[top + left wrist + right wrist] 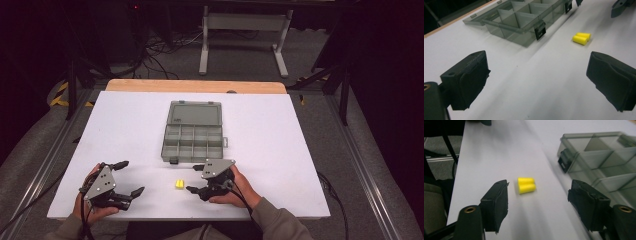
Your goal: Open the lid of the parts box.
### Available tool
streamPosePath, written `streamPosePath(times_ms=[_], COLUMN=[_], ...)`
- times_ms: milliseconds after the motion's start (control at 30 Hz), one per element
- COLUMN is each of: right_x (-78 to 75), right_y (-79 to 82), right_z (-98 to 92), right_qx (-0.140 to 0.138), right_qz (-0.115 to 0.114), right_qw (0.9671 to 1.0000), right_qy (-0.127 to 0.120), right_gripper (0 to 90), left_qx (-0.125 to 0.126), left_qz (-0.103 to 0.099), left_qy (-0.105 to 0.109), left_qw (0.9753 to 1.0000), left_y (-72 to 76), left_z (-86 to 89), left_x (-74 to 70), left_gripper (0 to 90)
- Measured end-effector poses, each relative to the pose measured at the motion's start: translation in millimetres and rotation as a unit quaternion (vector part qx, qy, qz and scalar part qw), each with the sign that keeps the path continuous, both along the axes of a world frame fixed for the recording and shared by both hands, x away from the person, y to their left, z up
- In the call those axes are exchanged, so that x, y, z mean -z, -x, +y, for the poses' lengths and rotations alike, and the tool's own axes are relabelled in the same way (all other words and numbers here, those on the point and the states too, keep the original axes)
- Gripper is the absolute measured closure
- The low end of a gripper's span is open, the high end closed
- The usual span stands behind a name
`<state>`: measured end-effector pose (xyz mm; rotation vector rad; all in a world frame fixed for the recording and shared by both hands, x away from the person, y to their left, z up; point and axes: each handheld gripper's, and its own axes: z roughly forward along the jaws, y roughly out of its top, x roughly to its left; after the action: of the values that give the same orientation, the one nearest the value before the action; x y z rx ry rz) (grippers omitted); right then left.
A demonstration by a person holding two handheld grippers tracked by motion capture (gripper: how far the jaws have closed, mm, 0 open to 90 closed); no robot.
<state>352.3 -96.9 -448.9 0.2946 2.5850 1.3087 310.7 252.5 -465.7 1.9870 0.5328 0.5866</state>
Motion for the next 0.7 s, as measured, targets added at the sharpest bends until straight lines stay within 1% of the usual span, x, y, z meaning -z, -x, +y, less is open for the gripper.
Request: streamPosePath(times_ms=[33, 100, 133, 200, 267, 300, 367, 400, 467, 633, 700], right_x=[2.4, 6.8, 9.0, 10.9, 16.2, 16.2, 18.7, 18.5, 19.2, 19.5, 19.6], right_y=[-1.3, -3.9, -5.6, -7.3, -12.6, -12.6, -16.4, -17.0, -18.8, -21.6, -22.5], right_z=[2.7, 8.4, 11.2, 13.8, 20.0, 20.0, 23.5, 24.6, 26.9, 29.8, 30.1], right_qx=[-0.002, -0.007, -0.009, -0.01, -0.017, -0.017, -0.029, -0.031, -0.034, -0.049, -0.057], right_qz=[0.006, 0.014, 0.015, 0.017, 0.026, 0.026, 0.033, 0.032, 0.038, 0.044, 0.051], right_qw=[1.0, 0.9998, 0.9997, 0.9996, 0.9991, 0.9991, 0.9984, 0.9982, 0.9977, 0.9968, 0.9962], right_qy=[0.003, 0.013, 0.018, 0.021, 0.03, 0.03, 0.037, 0.04, 0.043, 0.044, 0.043], right_gripper=[29.1, 29.0, 29.0, 29.1, 33.4, 33.4, 37.9, 39.2, 41.6, 49.1, 52.9], left_qx=[0.0, 0.001, 0.0, 0.0, -0.001, -0.001, -0.003, -0.003, -0.003, 0.0, 0.001], left_qz=[0.002, 0.005, 0.005, 0.005, 0.007, 0.007, 0.008, 0.007, 0.008, 0.008, 0.008], left_qy=[0.0, 0.008, 0.01, 0.013, 0.011, 0.011, 0.013, 0.012, 0.015, 0.014, 0.01], left_qw=[1.0, 1.0, 0.9999, 0.9999, 0.9999, 0.9999, 0.9999, 0.9999, 0.9999, 0.9999, 0.9999], left_y=[0.2, 0.8, 1.1, 1.2, 0.9, 0.9, -0.3, -0.5, -0.9, -1.5, -1.7], left_z=[1.4, 3.6, 4.6, 5.5, 6.9, 6.9, 8.2, 8.6, 9.6, 9.4, 8.5], left_x=[0.4, -0.1, -0.8, -1.2, 0.0, 0.0, 0.6, 0.6, 0.6, 0.7, 0.9], left_gripper=[4.4, 4.2, 4.2, 4.2, 3.8, 3.9, 3.9, 4.0, 4.1, 4.3, 4.4])
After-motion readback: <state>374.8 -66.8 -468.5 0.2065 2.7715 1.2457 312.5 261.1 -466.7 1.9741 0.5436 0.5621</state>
